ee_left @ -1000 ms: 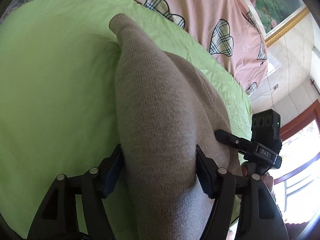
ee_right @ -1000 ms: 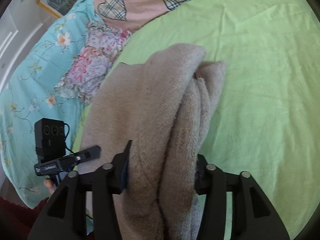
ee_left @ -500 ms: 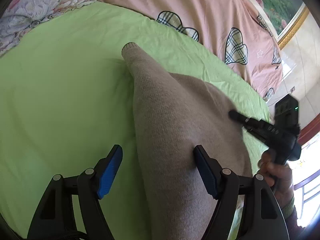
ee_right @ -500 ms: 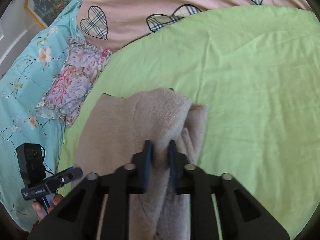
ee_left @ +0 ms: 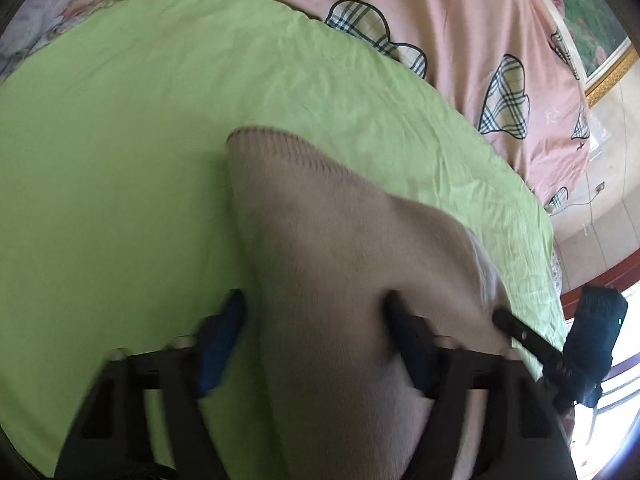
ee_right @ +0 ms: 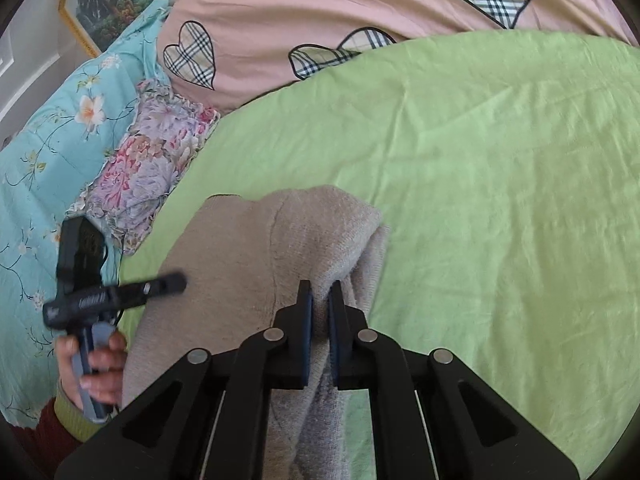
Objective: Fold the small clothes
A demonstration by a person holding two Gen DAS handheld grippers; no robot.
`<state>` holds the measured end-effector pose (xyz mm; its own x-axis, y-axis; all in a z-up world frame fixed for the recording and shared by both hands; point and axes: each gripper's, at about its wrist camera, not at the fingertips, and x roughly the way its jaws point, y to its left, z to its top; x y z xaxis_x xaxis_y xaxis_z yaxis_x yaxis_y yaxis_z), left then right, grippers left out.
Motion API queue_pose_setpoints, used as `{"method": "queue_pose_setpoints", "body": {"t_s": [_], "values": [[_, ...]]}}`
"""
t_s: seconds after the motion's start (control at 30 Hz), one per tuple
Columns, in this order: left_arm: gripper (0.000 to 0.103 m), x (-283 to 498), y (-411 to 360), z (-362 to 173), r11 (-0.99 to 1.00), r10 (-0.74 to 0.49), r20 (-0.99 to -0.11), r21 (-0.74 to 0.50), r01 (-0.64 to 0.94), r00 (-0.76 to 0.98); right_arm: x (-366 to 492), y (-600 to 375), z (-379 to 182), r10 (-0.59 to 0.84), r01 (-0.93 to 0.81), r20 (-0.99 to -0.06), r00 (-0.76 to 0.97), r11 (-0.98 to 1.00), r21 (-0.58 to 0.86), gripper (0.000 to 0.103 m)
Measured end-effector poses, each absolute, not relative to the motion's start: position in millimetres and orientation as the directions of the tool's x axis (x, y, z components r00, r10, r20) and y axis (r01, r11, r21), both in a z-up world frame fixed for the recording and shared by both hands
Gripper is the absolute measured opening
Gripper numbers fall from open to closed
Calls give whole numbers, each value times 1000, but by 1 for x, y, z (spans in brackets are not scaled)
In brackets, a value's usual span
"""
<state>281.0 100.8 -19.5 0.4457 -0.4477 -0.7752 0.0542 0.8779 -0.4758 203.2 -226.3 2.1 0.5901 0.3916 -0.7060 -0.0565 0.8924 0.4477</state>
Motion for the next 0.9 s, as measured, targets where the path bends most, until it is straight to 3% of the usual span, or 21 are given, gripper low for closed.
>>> {"method": "queue_pose_setpoints", "body": {"t_s": [0.03, 0.07, 0.2, 0.3, 0.37, 0.4, 0.53, 0.67, 0.8, 0.9], "values": [[29, 291, 100, -21, 882, -439, -779, -469, 49, 448, 206, -226, -2, 387, -52, -713, 585, 895, 443, 8], [22, 297, 99, -22, 887, -428, -782, -460, 43, 453, 209, -225, -4, 382, -48, -717, 583, 897, 438, 8], [18, 307, 98, -18, 920, -352, -807, -391, 17, 474, 223, -220, -14, 355, -36, -746, 563, 913, 407, 8], [26, 283, 102, -1, 921, -354, -793, -388, 37, 496, 211, -226, -2, 392, -34, -718, 575, 889, 457, 11], [43, 253, 100, 12, 930, -344, -779, -360, 76, 524, 193, -229, 9, 400, -39, -698, 594, 881, 471, 17], [46, 234, 100, 19, 930, -350, -768, -355, 98, 537, 179, -230, 15, 398, -44, -691, 603, 882, 470, 22], [48, 147, 98, 36, 922, -385, -730, -327, 207, 565, 133, -229, 22, 431, -62, -675, 599, 865, 498, 24], [60, 75, 92, 36, 918, -394, -721, -282, 278, 570, 95, -223, 11, 439, -49, -680, 587, 858, 511, 40], [60, 27, 82, 19, 910, -405, -725, -263, 320, 557, 78, -218, -3, 448, -27, -688, 571, 848, 529, 40], [61, 22, 68, 4, 933, -332, -760, -179, 312, 559, 73, -216, -10, 438, -18, -696, 569, 853, 522, 40]]}}
